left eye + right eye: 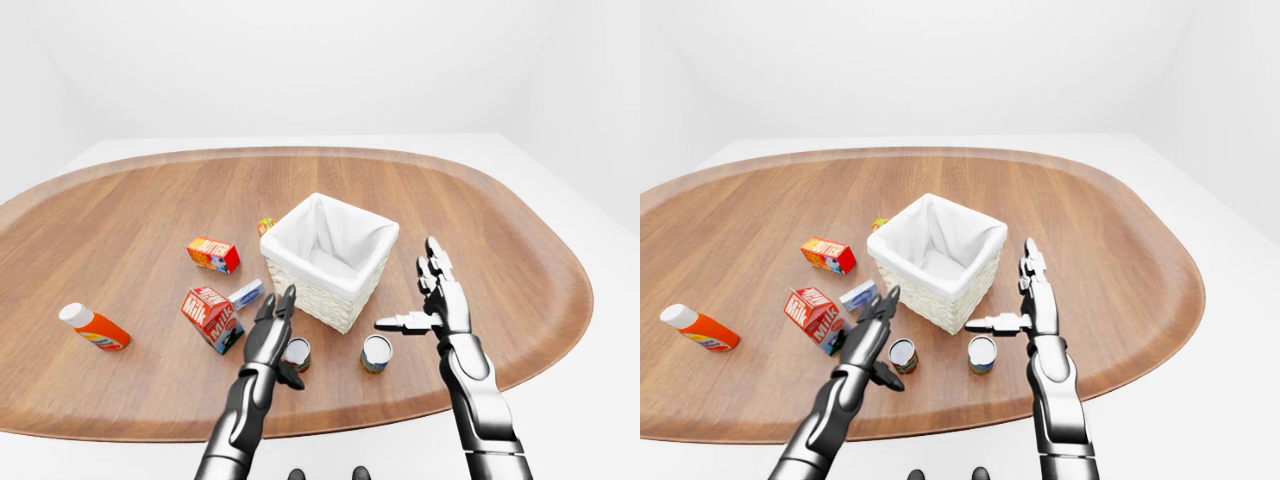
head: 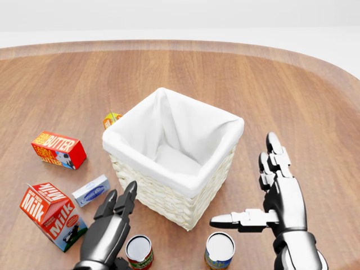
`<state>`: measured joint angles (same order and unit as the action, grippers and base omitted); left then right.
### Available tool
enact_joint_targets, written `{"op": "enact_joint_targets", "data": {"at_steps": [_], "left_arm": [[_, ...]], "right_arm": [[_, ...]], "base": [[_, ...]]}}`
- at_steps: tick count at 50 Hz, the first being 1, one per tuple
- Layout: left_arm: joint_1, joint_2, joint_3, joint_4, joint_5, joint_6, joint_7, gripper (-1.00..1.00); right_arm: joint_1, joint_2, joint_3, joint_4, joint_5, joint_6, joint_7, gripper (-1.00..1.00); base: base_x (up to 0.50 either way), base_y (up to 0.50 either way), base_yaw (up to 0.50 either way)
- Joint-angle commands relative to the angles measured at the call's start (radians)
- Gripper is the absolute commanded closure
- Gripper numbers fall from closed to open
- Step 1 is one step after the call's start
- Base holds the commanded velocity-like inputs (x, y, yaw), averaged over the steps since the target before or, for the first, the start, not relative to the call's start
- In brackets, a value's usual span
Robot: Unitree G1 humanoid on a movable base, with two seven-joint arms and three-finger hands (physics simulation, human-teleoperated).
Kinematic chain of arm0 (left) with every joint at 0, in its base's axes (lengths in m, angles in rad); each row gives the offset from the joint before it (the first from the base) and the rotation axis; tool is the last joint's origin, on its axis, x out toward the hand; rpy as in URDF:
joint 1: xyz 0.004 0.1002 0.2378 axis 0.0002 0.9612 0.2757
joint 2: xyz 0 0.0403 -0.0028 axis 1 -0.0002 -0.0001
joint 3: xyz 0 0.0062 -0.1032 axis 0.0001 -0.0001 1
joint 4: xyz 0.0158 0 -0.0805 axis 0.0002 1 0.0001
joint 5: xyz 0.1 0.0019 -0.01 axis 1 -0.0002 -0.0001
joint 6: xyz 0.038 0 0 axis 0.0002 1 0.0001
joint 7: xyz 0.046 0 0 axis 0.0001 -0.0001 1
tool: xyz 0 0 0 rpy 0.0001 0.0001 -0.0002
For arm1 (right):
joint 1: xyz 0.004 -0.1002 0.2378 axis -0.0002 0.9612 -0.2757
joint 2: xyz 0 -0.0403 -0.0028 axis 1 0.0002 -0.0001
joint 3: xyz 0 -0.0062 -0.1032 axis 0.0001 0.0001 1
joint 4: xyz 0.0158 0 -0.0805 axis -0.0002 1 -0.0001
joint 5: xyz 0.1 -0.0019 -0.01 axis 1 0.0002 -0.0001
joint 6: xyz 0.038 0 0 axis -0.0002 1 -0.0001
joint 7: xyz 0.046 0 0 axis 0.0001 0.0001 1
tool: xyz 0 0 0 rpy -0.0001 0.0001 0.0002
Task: Pick up the tomato sauce, and put it in the basket.
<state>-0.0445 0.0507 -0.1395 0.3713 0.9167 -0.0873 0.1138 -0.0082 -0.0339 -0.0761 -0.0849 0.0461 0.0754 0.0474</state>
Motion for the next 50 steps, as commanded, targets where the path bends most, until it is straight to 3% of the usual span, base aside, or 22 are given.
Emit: {"op": "enact_joint_targets", "data": {"at_steps": [1, 17, 33, 37, 50], "left_arm": [[-0.021, -0.001, -0.001, 0.060, 0.006, 0.000, 0.027, -1.00], [-0.034, 0.000, 0.003, 0.082, 0.007, 0.000, 0.031, -1.00], [-0.054, 0.000, 0.001, 0.144, 0.012, 0.000, 0.063, -1.00], [-0.065, 0.000, 0.000, 0.174, 0.012, 0.000, 0.076, -1.00], [-0.077, 0.000, 0.001, 0.202, 0.014, 0.000, 0.088, -1.00]], "right_arm": [[-0.005, -0.002, -0.004, -0.001, 0.003, 0.005, 0.000, -1.00], [-0.006, -0.002, -0.002, 0.000, 0.001, 0.006, -0.002, -1.00], [-0.003, 0.001, 0.003, 0.020, -0.003, -0.016, -0.001, -1.00], [-0.002, 0.000, 0.002, 0.007, -0.001, -0.005, -0.001, -1.00], [-0.005, 0.000, 0.002, 0.014, -0.002, -0.008, -0.002, -1.00]], "base": [[0.00, 0.00, 0.00], [0.00, 0.00, 0.00], [0.00, 0.00, 0.00], [0.00, 0.00, 0.00], [0.00, 0.00, 0.00]]}}
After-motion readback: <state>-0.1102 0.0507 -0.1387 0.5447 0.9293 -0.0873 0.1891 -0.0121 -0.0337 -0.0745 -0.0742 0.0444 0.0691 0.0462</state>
